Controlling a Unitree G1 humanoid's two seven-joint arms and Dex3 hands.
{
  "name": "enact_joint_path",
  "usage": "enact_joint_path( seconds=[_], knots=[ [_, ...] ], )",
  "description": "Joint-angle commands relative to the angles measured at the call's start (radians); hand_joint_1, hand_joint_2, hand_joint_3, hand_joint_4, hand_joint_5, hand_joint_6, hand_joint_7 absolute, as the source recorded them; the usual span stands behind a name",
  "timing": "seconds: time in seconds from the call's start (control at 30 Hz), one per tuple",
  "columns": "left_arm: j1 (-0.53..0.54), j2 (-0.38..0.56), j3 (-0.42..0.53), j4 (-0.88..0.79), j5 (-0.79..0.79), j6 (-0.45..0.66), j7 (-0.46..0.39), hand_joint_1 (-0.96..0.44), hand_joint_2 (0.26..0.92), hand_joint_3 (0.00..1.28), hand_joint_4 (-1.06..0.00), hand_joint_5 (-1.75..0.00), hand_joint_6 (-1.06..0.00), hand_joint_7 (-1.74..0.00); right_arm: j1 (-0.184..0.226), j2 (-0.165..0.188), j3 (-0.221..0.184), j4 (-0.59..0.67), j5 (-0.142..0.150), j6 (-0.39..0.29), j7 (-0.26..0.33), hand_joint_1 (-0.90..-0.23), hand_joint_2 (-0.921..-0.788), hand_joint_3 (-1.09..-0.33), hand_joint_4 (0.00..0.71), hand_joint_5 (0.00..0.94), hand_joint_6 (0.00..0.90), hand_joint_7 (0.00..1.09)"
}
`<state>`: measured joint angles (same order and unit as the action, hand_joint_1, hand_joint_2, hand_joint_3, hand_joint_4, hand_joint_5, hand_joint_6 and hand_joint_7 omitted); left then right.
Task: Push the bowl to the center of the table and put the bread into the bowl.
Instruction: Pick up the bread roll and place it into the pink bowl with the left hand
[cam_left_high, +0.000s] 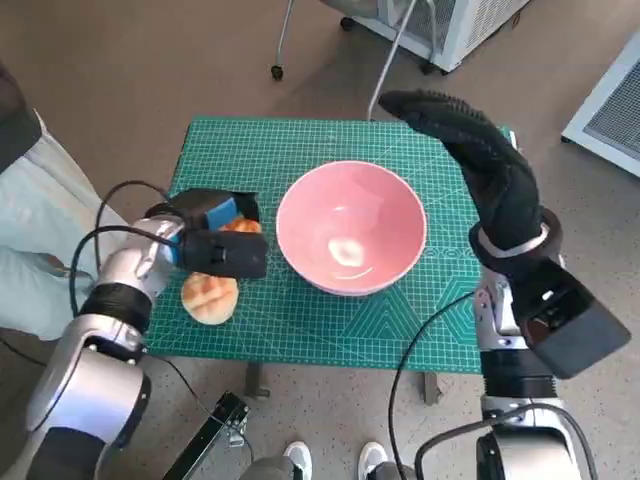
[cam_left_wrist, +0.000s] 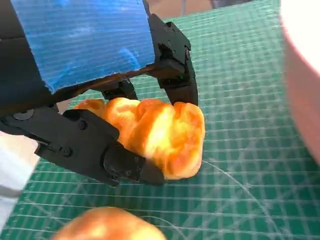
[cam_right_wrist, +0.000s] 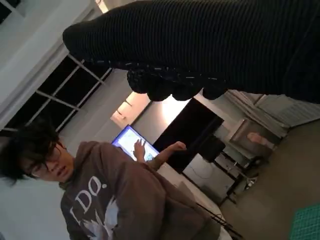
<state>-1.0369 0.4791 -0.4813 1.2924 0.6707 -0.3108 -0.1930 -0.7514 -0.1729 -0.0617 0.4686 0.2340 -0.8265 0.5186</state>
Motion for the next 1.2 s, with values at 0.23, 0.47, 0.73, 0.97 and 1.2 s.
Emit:
enact_joint_path(
  seconds=[0.23, 0.47, 0.73, 0.97, 1.2],
  knots=[
    [-0.076, 0.080, 0.065, -0.043, -0.056, -0.039, -0.002, 0.00, 0.921, 0.14, -0.58, -1.24, -0.57, -1.27, 0.022, -0.010, 0.005, -0.002, 0.024, 0.020, 0.028, -0.717, -0.921, -0.823, 0.242, 0.007, -0.001, 0.75],
    [-0.115, 0.112, 0.098, -0.119, -0.076, -0.130, 0.044, 0.00, 0.921, 0.13, -0.61, -1.19, -0.57, -1.29, 0.021, -0.011, 0.003, -0.005, 0.041, 0.026, 0.041, -0.710, -0.921, -0.825, 0.244, 0.008, -0.001, 0.76],
    [-0.118, 0.097, 0.160, -0.281, -0.135, -0.199, 0.055, 0.00, 0.921, 0.11, -0.64, -1.17, -0.57, -1.27, 0.014, -0.008, 0.002, -0.002, 0.042, 0.030, 0.042, -0.693, -0.921, -0.827, 0.244, 0.009, -0.001, 0.77],
    [-0.082, 0.043, 0.172, -0.484, -0.197, -0.218, -0.029, 0.00, 0.921, 0.12, -0.62, -1.18, -0.59, -1.26, 0.009, -0.009, 0.002, 0.003, 0.036, 0.028, 0.041, -0.697, -0.921, -0.832, 0.244, 0.010, -0.001, 0.77],
    [-0.059, -0.027, 0.158, -0.560, -0.243, -0.255, -0.104, 0.00, 0.921, 0.13, -0.58, -1.23, -0.59, -1.25, 0.009, -0.007, 0.006, -0.001, 0.034, 0.027, 0.042, -0.690, -0.921, -0.836, 0.245, 0.012, -0.001, 0.76]
  ],
)
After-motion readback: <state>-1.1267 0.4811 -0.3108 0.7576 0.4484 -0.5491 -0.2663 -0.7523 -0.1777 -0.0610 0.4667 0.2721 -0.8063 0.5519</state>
